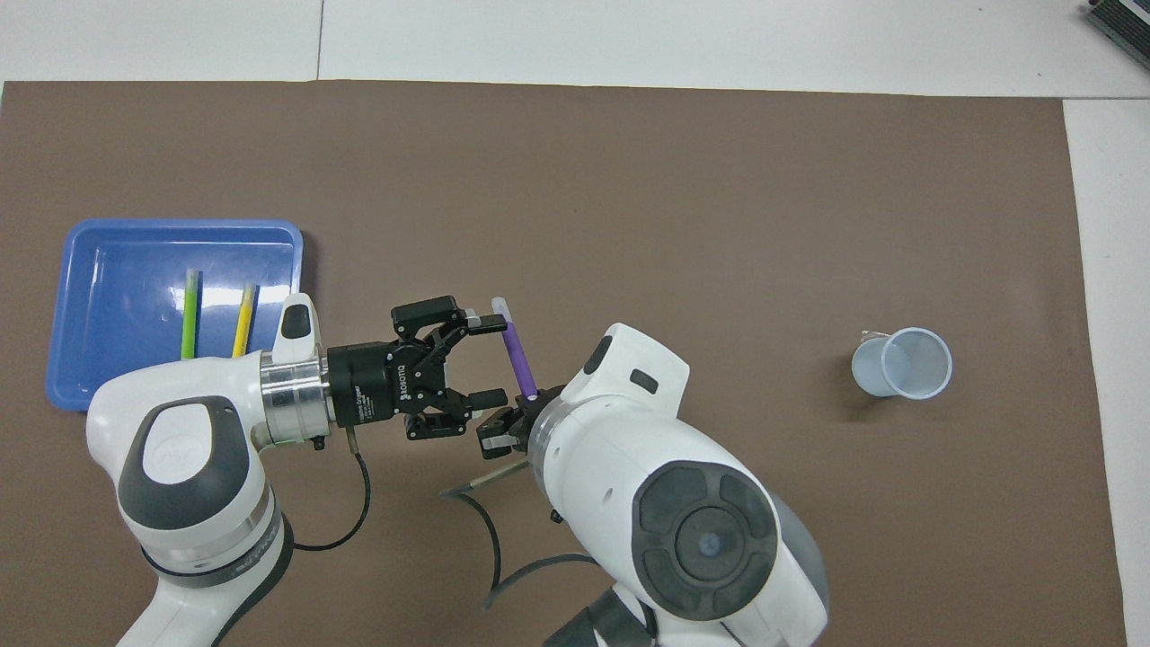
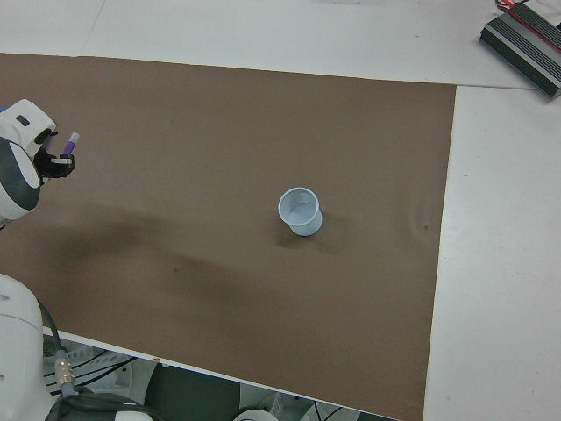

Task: Right arm passes pens to left for tray arrangement
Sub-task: 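Close the left gripper on the purple pen while the right gripper releases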

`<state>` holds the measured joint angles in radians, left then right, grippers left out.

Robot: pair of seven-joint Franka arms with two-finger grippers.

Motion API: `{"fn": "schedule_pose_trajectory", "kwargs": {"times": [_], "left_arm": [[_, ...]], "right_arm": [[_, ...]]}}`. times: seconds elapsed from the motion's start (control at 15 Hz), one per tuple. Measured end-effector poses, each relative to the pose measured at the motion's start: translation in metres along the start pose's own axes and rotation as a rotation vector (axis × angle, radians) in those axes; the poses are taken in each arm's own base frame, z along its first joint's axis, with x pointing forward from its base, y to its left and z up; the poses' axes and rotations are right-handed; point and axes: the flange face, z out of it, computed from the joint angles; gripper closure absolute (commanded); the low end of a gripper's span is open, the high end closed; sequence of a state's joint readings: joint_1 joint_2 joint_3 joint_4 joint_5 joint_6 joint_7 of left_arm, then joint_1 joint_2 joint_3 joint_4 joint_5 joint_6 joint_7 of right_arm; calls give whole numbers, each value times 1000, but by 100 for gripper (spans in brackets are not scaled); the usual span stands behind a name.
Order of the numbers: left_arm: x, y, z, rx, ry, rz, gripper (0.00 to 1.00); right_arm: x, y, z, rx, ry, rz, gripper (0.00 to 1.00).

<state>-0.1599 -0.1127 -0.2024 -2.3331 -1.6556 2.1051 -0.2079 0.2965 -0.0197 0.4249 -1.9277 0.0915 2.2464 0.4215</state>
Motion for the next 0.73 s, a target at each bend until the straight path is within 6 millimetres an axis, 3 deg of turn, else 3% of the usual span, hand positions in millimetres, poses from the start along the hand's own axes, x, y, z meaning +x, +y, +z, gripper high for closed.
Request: {"fn": "schedule_pose_trajectory", "kwargs": {"times": [0.13,0.27,0.73], "left_arm": [[-2,2,4,-2,9,4,9],[-2,5,6,-16,12,-1,36],[-2,7,9,-25,13,-5,61]], "right_arm": [[0,0,0,0,0,0,100],[0,0,0,0,0,-3,100],[2,2,0,-1,2,-18,100]]}}
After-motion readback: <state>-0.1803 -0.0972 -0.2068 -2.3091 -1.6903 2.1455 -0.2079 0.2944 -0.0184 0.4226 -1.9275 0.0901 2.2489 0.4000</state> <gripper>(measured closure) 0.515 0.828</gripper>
